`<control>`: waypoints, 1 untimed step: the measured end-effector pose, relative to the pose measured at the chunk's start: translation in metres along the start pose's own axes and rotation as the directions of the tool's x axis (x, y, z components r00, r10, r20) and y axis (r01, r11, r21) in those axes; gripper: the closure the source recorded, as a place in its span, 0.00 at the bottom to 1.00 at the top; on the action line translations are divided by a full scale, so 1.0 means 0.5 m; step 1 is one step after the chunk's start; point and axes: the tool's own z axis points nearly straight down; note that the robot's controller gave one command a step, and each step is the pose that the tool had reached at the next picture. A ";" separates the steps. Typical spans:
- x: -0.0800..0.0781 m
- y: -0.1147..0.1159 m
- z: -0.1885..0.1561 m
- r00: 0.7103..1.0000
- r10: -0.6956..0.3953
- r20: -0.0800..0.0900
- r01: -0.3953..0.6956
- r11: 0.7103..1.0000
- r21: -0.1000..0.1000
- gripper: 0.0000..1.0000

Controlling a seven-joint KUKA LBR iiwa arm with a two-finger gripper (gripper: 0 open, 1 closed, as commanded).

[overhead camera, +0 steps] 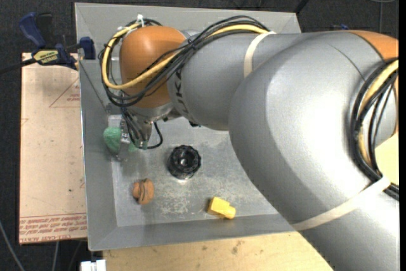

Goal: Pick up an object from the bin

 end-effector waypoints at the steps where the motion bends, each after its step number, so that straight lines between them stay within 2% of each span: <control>1: 0.001 0.000 -0.043 1.000 0.000 -0.002 0.000 1.000 0.001 1.00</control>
Offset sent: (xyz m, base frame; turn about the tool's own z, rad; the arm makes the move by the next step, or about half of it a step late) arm -0.0001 0.0002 0.0411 0.0000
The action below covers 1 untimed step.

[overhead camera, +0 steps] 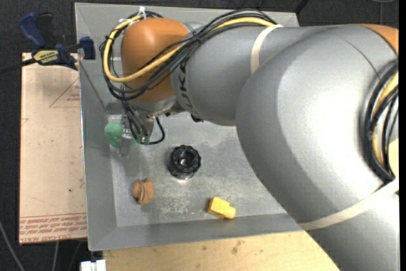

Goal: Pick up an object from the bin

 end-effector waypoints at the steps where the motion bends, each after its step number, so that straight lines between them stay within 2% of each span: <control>1: -0.003 0.002 -0.042 1.000 0.000 0.006 0.000 1.000 -0.004 1.00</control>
Offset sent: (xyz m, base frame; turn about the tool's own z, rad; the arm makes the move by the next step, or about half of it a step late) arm -0.0001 -0.0001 0.0137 0.0000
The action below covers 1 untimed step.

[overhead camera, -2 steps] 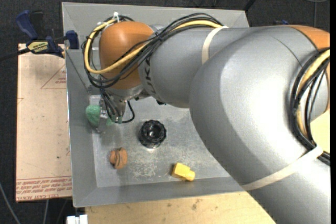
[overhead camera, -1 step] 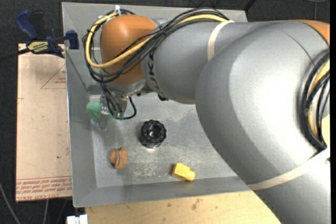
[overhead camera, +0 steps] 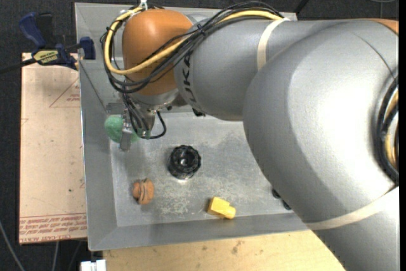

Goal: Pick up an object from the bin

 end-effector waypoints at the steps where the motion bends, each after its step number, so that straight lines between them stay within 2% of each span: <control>1: -0.002 0.001 -0.029 1.000 0.000 0.004 0.000 1.000 -0.003 1.00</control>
Offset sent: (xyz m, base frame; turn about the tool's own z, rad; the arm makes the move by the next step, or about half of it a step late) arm 0.0000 0.0000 0.0375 0.0000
